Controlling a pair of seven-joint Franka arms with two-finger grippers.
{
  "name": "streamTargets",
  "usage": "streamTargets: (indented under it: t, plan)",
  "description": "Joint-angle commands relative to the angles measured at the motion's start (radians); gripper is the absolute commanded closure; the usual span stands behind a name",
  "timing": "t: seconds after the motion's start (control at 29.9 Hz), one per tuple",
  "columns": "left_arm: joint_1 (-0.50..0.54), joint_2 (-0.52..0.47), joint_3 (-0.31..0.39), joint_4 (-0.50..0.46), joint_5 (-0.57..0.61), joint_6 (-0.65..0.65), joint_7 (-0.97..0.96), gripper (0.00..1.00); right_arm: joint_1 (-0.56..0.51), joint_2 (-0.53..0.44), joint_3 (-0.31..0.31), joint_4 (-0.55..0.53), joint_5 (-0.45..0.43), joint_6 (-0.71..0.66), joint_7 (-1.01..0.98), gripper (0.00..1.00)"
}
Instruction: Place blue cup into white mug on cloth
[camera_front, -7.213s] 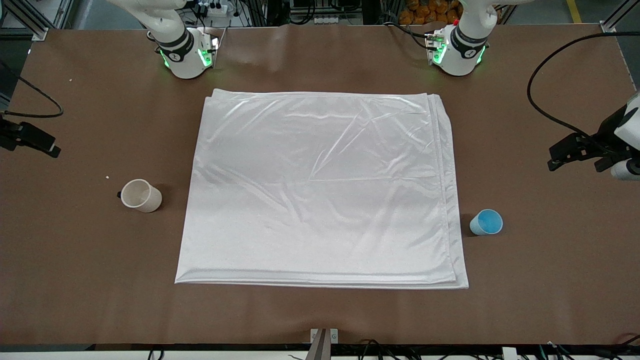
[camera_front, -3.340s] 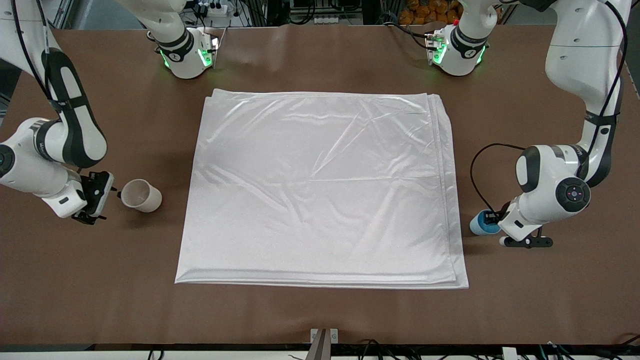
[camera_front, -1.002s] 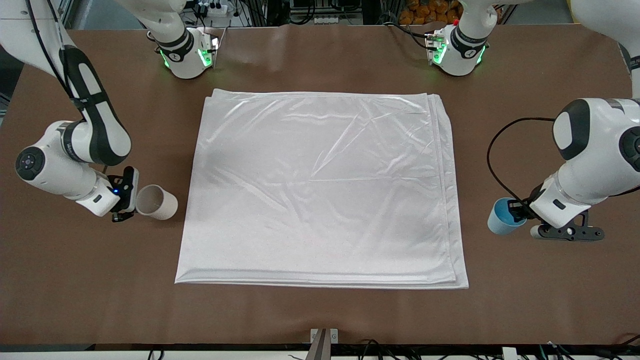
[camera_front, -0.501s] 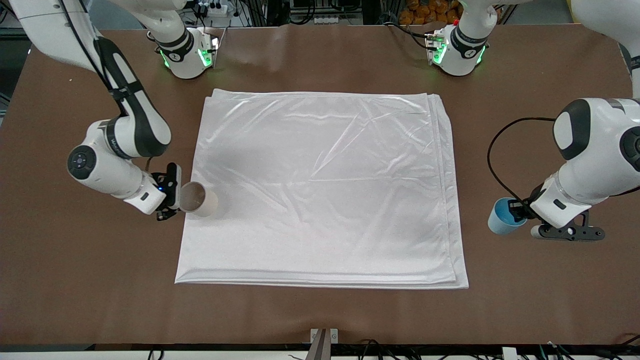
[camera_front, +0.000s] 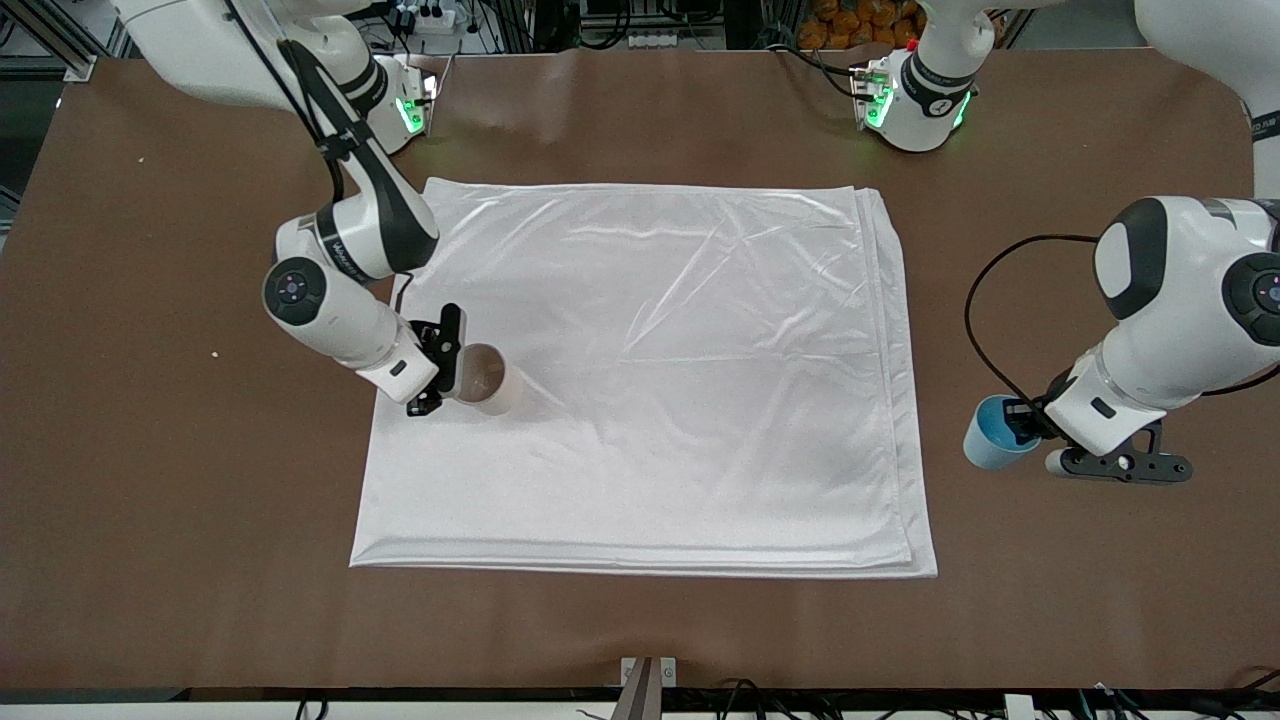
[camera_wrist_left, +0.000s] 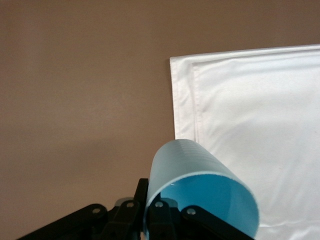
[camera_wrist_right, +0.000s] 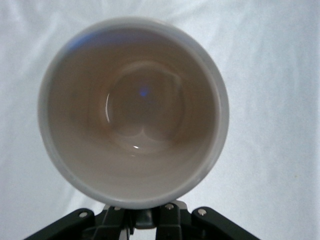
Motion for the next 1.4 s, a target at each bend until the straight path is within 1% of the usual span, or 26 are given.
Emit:
streamTargets:
  t: [0.0, 0.1, 0.23, 0.4, 0.57, 0.77, 0.87, 1.0, 1.07, 1.24, 1.37]
  plan:
    - [0.008, -0.012, -0.016, 0.012, 0.008, -0.022, 0.004, 1.00, 0.048, -0.030, -0.004, -0.025, -0.083, -0.006, 0.162, 1.00]
    - [0.008, -0.012, -0.018, 0.021, 0.007, -0.035, 0.004, 1.00, 0.106, -0.028, -0.006, -0.024, -0.097, -0.006, 0.237, 1.00]
    - [0.004, -0.012, -0.021, 0.023, 0.007, -0.041, 0.000, 1.00, 0.151, -0.019, -0.006, -0.022, -0.114, -0.004, 0.323, 1.00]
    - [0.011, -0.012, -0.041, 0.072, 0.004, -0.119, 0.001, 1.00, 0.224, -0.017, -0.007, -0.016, -0.132, -0.006, 0.441, 1.00]
    - [-0.007, -0.009, -0.041, 0.110, -0.051, -0.156, -0.008, 1.00, 0.259, 0.015, -0.009, 0.007, -0.192, -0.004, 0.542, 1.00]
    - [-0.047, -0.007, -0.047, 0.111, -0.056, -0.158, -0.063, 1.00, 0.310, 0.070, -0.009, 0.051, -0.252, -0.007, 0.662, 1.00]
    - [-0.073, 0.002, -0.053, 0.111, -0.053, -0.158, -0.100, 1.00, 0.316, 0.099, -0.008, 0.079, -0.266, -0.007, 0.687, 1.00]
    - [-0.131, 0.037, -0.046, 0.111, -0.022, -0.158, -0.207, 1.00, 0.332, 0.128, -0.009, 0.097, -0.268, 0.001, 0.690, 1.00]
    - [-0.136, 0.048, -0.049, 0.111, -0.001, -0.156, -0.230, 1.00, 0.332, 0.150, -0.009, 0.111, -0.268, 0.004, 0.690, 1.00]
    - [-0.142, 0.076, -0.053, 0.111, -0.007, -0.153, -0.253, 1.00, 0.339, 0.181, -0.009, 0.127, -0.268, 0.007, 0.696, 0.99]
    - [-0.177, 0.088, -0.052, 0.124, -0.007, -0.145, -0.287, 1.00, 0.347, 0.197, -0.009, 0.144, -0.268, 0.008, 0.711, 0.98]
